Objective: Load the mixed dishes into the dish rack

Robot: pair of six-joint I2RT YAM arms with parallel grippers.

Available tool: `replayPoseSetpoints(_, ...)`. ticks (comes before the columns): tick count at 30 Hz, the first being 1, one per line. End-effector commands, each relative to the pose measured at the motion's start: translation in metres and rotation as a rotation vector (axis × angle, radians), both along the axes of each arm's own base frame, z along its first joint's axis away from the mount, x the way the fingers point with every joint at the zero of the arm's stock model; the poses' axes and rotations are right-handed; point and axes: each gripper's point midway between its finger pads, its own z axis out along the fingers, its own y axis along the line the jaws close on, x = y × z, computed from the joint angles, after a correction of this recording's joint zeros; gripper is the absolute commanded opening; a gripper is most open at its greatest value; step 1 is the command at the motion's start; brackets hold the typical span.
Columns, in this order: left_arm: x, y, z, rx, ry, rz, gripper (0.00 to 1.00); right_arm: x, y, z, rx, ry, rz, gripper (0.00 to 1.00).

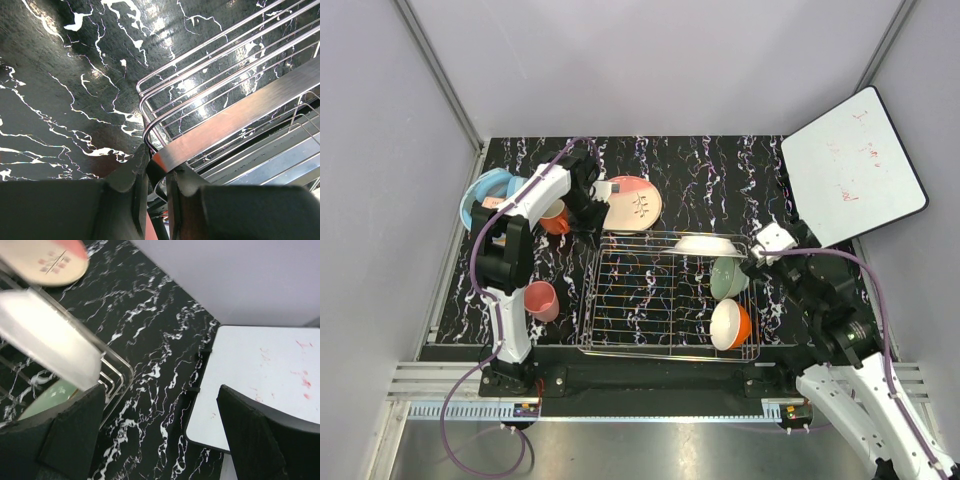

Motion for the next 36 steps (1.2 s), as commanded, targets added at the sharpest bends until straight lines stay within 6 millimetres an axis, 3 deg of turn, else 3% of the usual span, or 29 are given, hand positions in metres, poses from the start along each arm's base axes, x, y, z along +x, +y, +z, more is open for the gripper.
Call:
replayPoseSetpoints(1,0.088,0.014,0.043,-0.021,-0.403,0.044,0.16,0.011,-0.033,0.052,0.233,-0.137,-0.265,1.0)
replayPoseSetpoints(3,0.087,0.014,0.044,-0.023,-0.401,0.042,0.16,0.024,-0.049,0.041,0.297,-0.065,-0.444,1.0)
replayPoseSetpoints(4,0.087,0.015,0.044,-0.019,-0.405,0.04,0.16,0.042,-0.052,0.021,0.272,0.034,-0.561,1.0)
replayPoseSetpoints(10,0.086,0.016,0.046,-0.017,-0.407,0.038,0.16,0.082,-0.022,-0.017,0.325,0.374,-0.651,1.0)
replayPoseSetpoints(14,0.085,0.017,0.044,-0.012,-0.402,0.038,0.16,0.098,-0.012,-0.03,0.398,0.479,-0.685,1.0)
replayPoseSetpoints(20,0.087,0.02,0.04,0.0,-0.399,0.035,0.16,0.093,-0.02,-0.055,0.418,0.575,-0.736,0.87)
replayPoseSetpoints(25,0.09,0.018,0.037,0.001,-0.392,0.049,0.16,0.077,-0.019,-0.081,0.4,0.678,-0.746,0.6)
replayPoseSetpoints(27,0.092,0.018,0.036,-0.001,-0.387,0.052,0.16,0.075,-0.017,-0.089,0.397,0.712,-0.749,0.4)
replayPoseSetpoints(28,0.092,0.018,0.036,0.001,-0.386,0.053,0.16,0.073,-0.016,-0.093,0.393,0.733,-0.753,0.37)
replayPoseSetpoints(30,0.093,0.018,0.035,0.005,-0.385,0.053,0.16,0.073,-0.012,-0.102,0.386,0.772,-0.758,0.38)
replayPoseSetpoints(31,0.092,0.019,0.035,0.006,-0.386,0.052,0.16,0.072,-0.011,-0.104,0.394,0.786,-0.766,0.44)
replayPoseSetpoints(36,0.09,0.021,0.033,0.014,-0.383,0.047,0.16,0.066,-0.009,-0.123,0.398,0.84,-0.792,0.44)
